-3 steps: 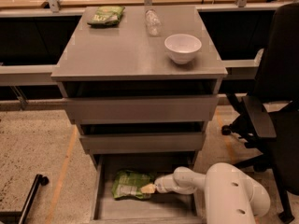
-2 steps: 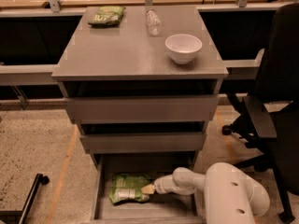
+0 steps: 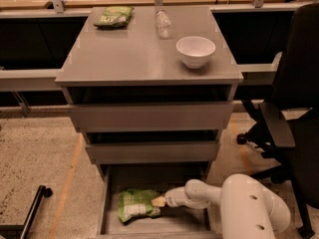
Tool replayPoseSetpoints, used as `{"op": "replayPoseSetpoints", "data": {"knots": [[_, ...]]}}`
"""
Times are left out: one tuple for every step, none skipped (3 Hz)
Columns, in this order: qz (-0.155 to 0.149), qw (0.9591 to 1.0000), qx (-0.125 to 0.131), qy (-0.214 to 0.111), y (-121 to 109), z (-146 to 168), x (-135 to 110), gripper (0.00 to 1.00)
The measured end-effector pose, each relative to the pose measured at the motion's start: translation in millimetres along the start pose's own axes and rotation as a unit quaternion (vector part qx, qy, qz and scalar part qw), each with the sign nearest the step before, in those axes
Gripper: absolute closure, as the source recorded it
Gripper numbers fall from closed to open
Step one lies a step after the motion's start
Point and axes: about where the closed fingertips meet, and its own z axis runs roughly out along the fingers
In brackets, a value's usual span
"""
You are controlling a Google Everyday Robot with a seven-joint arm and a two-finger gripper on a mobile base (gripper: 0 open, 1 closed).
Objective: Pick green rice chip bag from bottom drawer and place on counter
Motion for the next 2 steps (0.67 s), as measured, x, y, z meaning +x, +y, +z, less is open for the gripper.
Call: {"op": "replayPoseSetpoints", "data": {"knots": [[-0.006,0.9999,0.006,-0.015,9,-15,-6,1.0],[-0.026,0.9991,0.013,-0.032,24,-54,-18,1.0]]}}
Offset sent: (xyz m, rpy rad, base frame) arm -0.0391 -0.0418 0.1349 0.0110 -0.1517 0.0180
